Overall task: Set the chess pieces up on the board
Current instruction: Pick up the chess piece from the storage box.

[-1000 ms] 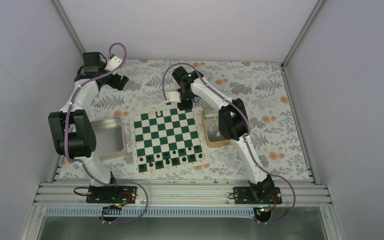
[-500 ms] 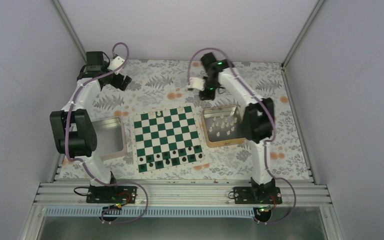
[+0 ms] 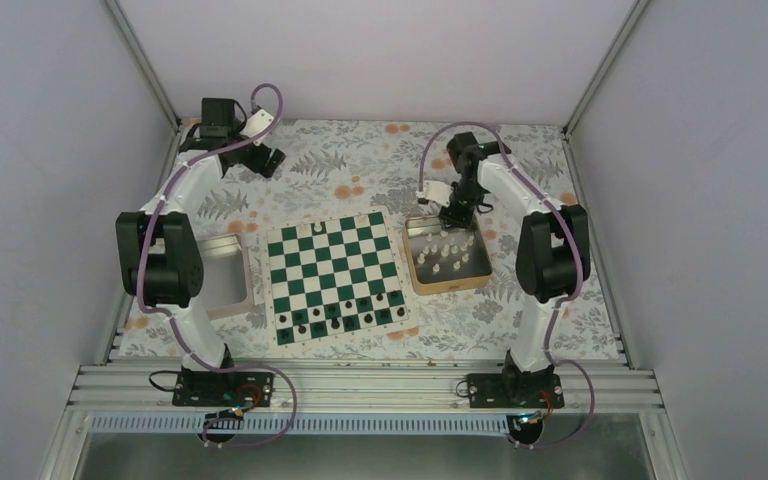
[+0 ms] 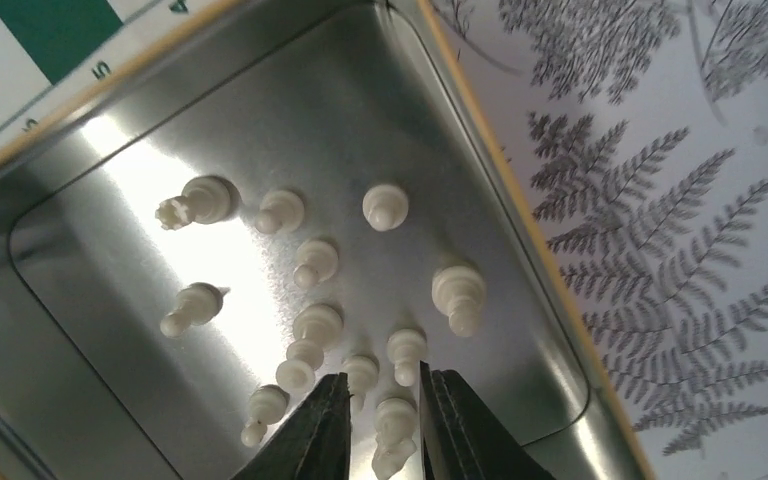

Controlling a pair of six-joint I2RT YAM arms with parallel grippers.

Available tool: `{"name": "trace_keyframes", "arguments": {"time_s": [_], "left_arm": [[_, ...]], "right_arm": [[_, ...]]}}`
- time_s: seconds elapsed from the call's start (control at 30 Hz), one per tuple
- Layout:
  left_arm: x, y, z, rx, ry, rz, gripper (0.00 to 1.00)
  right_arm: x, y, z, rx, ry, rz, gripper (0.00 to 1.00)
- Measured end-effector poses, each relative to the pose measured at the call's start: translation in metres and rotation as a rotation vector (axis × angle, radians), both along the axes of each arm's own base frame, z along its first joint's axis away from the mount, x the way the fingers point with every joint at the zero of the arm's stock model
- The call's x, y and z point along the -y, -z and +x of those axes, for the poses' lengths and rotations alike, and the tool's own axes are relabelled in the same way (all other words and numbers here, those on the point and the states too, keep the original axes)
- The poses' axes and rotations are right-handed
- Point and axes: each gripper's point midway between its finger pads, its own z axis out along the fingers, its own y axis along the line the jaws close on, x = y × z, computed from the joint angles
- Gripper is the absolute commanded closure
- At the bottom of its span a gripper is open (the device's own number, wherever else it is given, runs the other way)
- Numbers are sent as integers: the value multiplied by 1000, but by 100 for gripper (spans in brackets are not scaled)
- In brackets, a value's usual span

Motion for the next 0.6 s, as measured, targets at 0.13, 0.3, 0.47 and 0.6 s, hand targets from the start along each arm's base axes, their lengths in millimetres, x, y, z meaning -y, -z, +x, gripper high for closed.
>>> {"name": "trace_keyframes", "arguments": {"time_s": [0.13, 0.3, 0.47, 0.6], "left_arm": [[6, -6, 3, 13, -1, 3, 0], [11, -5, 2, 13, 1, 11, 0], [9, -6, 4, 17, -9, 21, 0], [8, -6, 4, 20, -15, 25, 0]], "right_arm": [[6, 14, -3, -11, 21, -9, 80], [8, 24, 1, 10, 27, -17, 80], [6, 24, 11, 45, 29, -9, 80], [7, 30, 14, 45, 34, -12, 80]]}}
